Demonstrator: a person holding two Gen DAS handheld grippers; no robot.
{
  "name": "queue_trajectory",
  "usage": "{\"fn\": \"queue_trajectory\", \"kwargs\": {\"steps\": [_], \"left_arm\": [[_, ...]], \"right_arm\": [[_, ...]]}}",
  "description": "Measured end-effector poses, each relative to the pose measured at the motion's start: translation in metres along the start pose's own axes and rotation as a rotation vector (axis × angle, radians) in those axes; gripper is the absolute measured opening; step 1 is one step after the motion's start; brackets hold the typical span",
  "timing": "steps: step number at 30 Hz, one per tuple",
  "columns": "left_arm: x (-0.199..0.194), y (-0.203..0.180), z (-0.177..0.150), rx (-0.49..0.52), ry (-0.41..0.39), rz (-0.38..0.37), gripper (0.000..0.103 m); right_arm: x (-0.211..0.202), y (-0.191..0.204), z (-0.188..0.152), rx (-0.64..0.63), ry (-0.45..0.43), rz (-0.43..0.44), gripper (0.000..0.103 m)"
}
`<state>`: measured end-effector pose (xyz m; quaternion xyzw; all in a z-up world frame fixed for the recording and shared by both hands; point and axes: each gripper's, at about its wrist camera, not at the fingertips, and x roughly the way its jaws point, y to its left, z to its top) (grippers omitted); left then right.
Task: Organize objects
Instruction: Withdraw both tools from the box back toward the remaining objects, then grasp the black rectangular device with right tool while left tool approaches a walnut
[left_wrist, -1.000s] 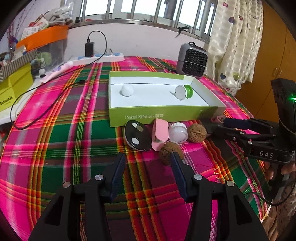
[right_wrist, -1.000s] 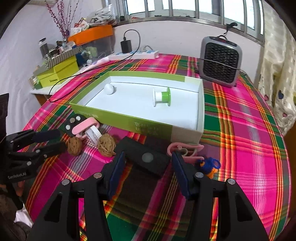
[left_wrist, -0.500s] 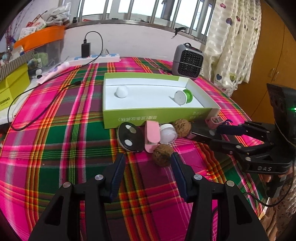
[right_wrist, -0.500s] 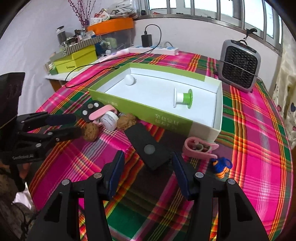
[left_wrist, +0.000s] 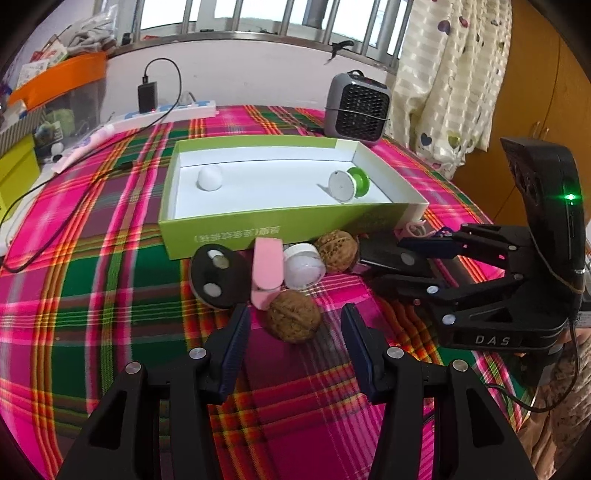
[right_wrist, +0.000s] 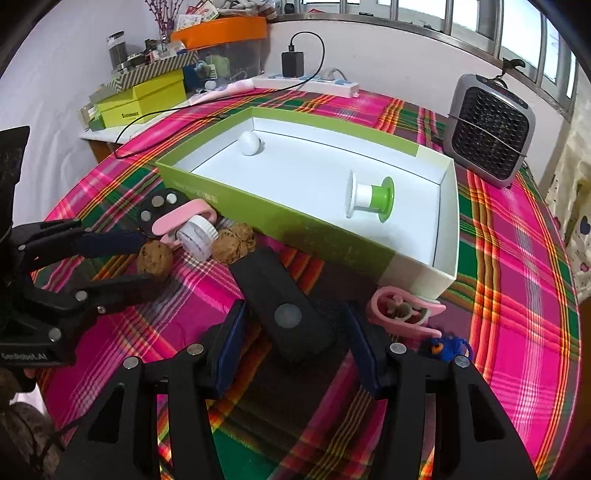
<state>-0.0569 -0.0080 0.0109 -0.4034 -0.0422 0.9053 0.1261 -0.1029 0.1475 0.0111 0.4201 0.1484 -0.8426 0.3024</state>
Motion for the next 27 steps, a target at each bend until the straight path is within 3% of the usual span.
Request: {"fn": "queue_trajectory", "kwargs": {"steps": [8,10,19,21,27], "left_arm": [[0.0048,0.0012,0.0022,-0.015,0.011,0.013,0.049],[0.0050,0.0010,0.0025,-0.015,0.011,0.017,0.049],[0.0039,-0.0008,0.0014,-0.017,0.009,0.020,0.036],[0.0040,-0.0007,0.0008,-0.018,0.010,0.019,0.031],[0.0039,-0.0008,0.0001,-0.023,0.010,0.020,0.029]], "right_arm": [[0.0018,0.0006,0.0017,-0.001,-0.011,-0.003,0.053],[0.0017,0.0019,0.0019,-0.006,-0.015,0.002,0.045],[0.0002,0.0068,0.0009,-0.018,-0.026,-0.006,0.028],[0.0000,0.0073,0.0004,-0.014,-0.027,-0.008,0.028],[-0.0012,0.0075,-0.0011,0.000,-0.032,-0.008,0.028]]}}
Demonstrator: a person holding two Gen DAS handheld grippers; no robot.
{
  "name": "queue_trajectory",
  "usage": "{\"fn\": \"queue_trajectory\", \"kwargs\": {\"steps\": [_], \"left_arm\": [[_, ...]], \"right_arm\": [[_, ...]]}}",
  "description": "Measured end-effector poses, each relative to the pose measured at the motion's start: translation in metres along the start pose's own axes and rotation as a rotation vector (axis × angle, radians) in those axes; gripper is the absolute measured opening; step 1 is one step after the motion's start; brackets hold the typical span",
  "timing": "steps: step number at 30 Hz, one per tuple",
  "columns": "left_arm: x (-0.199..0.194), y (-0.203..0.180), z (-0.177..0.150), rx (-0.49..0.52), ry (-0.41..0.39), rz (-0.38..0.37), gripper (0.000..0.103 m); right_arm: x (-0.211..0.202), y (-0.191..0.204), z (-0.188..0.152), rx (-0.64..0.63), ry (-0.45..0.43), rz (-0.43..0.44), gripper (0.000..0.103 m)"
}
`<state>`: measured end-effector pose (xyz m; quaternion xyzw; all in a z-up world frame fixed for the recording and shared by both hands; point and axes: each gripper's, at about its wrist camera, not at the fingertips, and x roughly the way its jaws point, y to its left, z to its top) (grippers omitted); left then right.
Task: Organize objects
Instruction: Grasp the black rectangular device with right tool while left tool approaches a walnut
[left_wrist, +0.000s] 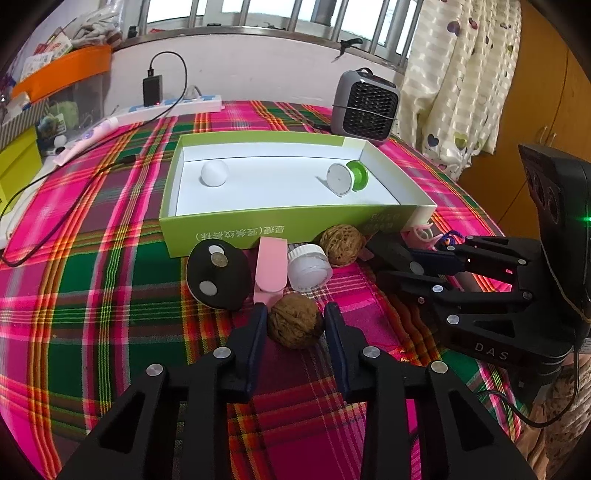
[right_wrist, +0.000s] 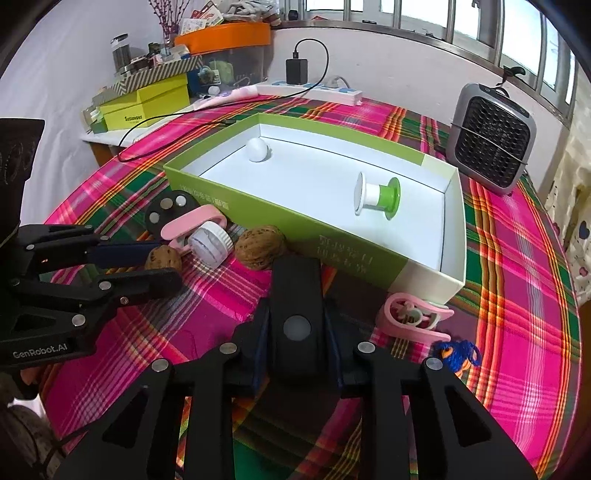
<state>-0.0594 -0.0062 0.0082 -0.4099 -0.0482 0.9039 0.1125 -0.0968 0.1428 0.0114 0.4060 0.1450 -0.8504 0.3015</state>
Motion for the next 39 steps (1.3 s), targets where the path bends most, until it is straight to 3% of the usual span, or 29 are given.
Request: {"fn": "queue_trajectory", "kwargs": {"steps": [39], "left_arm": [[-0.019,-0.007,0.000,0.035,-0.046,0.051,0.029]], "right_arm": [[-0.016,0.001,-0.010,0.102,-0.027,0.009,0.028]]}}
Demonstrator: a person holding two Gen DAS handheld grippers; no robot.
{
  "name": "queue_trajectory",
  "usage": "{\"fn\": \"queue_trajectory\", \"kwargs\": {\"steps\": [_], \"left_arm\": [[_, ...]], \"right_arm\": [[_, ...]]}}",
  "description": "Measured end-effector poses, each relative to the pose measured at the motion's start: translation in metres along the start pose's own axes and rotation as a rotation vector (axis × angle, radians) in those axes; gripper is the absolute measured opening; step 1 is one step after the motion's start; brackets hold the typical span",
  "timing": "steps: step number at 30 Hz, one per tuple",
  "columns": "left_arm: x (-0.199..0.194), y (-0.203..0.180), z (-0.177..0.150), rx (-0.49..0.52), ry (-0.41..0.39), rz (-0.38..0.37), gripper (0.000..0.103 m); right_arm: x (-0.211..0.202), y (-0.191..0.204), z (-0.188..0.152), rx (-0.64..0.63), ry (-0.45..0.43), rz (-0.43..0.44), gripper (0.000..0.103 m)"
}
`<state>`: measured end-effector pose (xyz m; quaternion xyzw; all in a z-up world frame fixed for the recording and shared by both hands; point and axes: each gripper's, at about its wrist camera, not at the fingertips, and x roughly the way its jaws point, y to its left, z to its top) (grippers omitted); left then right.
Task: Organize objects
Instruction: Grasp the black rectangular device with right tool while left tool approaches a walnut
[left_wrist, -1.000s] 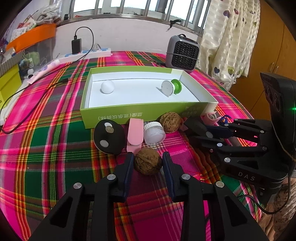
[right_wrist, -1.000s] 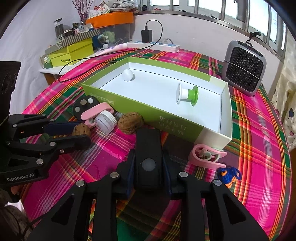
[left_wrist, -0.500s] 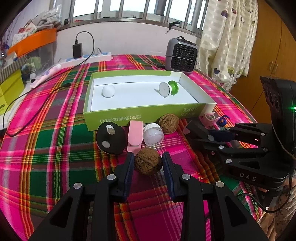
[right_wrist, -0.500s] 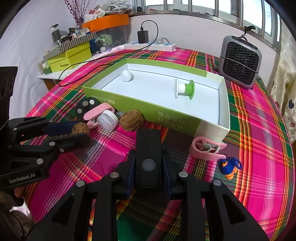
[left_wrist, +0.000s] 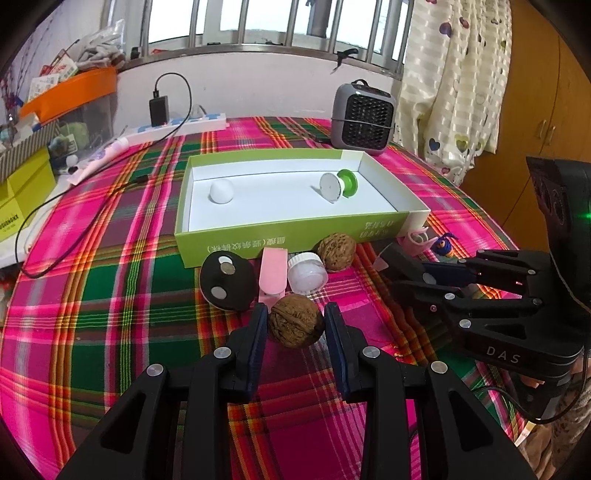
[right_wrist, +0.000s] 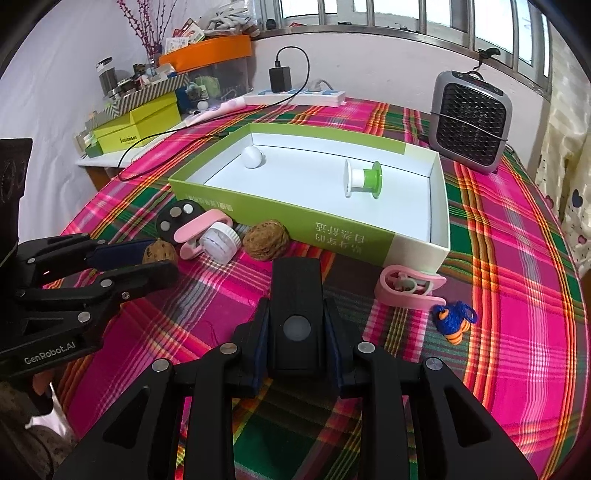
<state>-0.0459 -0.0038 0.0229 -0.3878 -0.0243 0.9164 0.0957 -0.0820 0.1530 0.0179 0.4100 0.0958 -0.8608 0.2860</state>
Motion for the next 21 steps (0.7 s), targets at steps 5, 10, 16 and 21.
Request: {"fn": "queue_trajectory", "kwargs": {"steps": [5,10,16,21], "left_arm": [[-0.005,0.000,0.002,0.000,-0.015,-0.001,0.029],[-0.009,-0.001,0.005,0.001,-0.020,-0.003,0.029],[-0.016,-0.003,0.012,0.006,-0.045,0.003,0.029],[-0.018,-0.002,0.017,0.000,-0.055,0.005,0.029]], "right_arm": [[-0.007,0.000,0.000,0.006,-0.016,-0.004,0.028],[-0.016,-0.001,0.002,0.015,-0.031,-0.013,0.028],[-0.028,-0.006,0.005,0.049,-0.064,-0.016,0.028],[-0.030,-0.008,0.011,0.049,-0.074,-0.017,0.028]]}}
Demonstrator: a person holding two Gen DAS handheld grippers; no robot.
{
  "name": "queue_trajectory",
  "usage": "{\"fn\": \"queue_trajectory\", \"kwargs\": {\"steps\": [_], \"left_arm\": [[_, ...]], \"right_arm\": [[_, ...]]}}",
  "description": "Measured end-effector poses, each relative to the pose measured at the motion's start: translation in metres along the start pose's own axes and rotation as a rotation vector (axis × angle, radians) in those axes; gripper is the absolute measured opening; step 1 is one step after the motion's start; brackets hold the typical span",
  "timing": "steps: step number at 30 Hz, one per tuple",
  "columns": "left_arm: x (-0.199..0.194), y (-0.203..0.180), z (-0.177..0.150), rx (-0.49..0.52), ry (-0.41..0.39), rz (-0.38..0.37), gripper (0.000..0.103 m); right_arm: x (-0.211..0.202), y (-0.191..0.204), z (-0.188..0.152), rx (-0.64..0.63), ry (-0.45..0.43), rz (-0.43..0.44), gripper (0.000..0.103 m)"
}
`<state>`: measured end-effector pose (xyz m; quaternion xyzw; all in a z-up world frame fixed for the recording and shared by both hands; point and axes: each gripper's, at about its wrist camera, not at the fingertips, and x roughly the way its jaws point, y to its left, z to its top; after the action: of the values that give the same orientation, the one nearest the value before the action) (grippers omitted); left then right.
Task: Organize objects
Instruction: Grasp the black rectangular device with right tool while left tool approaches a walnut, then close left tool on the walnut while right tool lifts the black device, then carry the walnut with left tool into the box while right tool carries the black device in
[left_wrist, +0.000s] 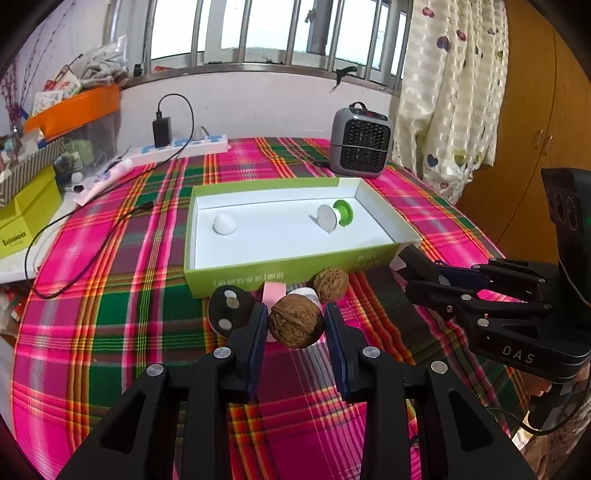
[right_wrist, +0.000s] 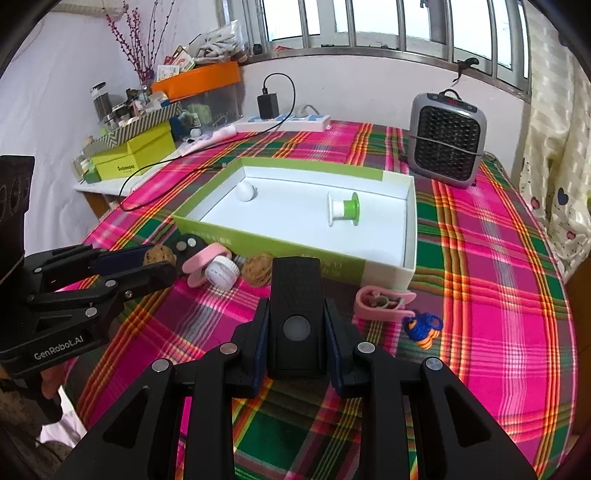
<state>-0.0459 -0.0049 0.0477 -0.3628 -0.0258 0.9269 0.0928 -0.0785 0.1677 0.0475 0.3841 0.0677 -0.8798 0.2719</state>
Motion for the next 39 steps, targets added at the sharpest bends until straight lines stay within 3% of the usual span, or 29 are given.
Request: {"fn": "queue_trajectory", "kwargs": {"steps": [20,39], "left_arm": [[0.016,0.006,0.037,0.005,-0.022,-0.007,0.029],[0.068,0.017,0.084,0.024,0.003,0.002,0.029]], "right_arm": [[0.007,-0.024,0.033,0.049,-0.009,-0.057,0.028],[0.044,-0.056,0.078,0.102,0.031,-0.130,0.028]]}}
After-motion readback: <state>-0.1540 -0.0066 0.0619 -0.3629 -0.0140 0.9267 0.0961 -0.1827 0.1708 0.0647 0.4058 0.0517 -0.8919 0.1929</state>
